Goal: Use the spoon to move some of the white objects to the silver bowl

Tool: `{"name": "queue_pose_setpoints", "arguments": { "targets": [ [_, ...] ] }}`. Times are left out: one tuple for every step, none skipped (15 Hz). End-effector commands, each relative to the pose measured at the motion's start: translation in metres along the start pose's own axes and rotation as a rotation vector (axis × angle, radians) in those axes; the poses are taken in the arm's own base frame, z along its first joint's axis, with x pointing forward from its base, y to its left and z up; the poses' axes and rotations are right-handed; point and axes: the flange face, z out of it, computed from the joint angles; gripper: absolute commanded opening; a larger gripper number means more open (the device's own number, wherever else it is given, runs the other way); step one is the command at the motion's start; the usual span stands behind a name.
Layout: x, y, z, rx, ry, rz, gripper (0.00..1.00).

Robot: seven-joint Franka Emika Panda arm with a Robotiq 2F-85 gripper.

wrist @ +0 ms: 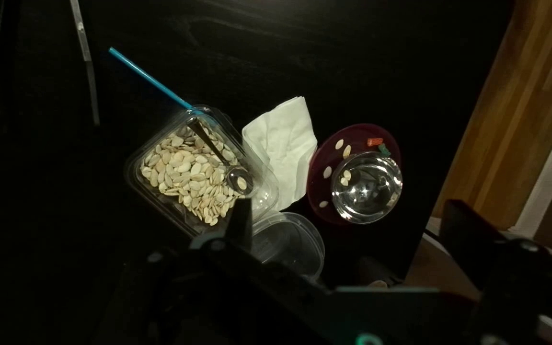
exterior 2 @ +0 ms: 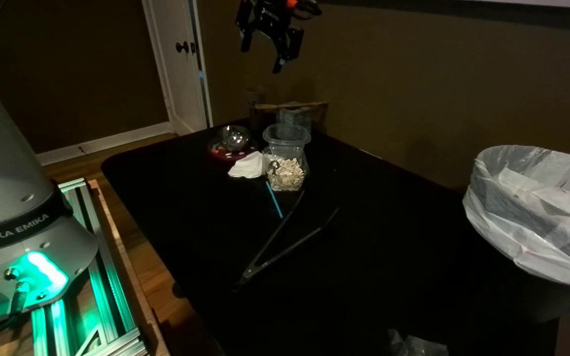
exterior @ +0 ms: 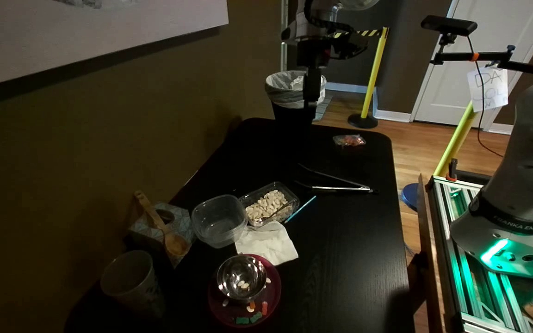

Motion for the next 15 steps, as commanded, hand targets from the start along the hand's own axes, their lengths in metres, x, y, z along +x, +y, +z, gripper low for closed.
{"name": "queue_pose_setpoints", "arguments": {
  "targets": [
    [0.000, 0.000, -0.001, 0.000, -0.001, 0.001, 1.00],
    [0.000, 0.000, -0.001, 0.000, 0.000, 0.001, 1.00],
    [-0.001, -0.002, 0.000, -0.009, -0.013, -0.001, 1.00],
    [0.011, 0.009, 0.001, 0.000, -0.031, 0.065, 1.00],
    [0.024, 0.023, 0.004, 0.006, -0.056, 0.098, 1.00],
    [0.040, 0.037, 0.008, 0.029, -0.050, 0.098, 1.00],
    [0.052, 0.050, 0.011, 0.032, -0.031, 0.125, 1.00],
    [0.063, 0.064, 0.019, 0.038, -0.036, 0.131, 1.00],
    [0.073, 0.078, 0.026, 0.034, -0.043, 0.139, 1.00],
    [0.081, 0.091, 0.037, 0.044, -0.072, 0.149, 1.00],
    [0.089, 0.105, 0.049, 0.050, -0.103, 0.165, 1.00],
    [0.093, 0.118, 0.065, 0.076, -0.155, 0.169, 1.00],
    [0.098, 0.128, 0.082, 0.114, -0.204, 0.158, 1.00],
    [0.102, 0.137, 0.100, 0.149, -0.245, 0.141, 1.00],
    [0.103, 0.142, 0.111, 0.183, -0.290, 0.137, 1.00]
  ]
}}
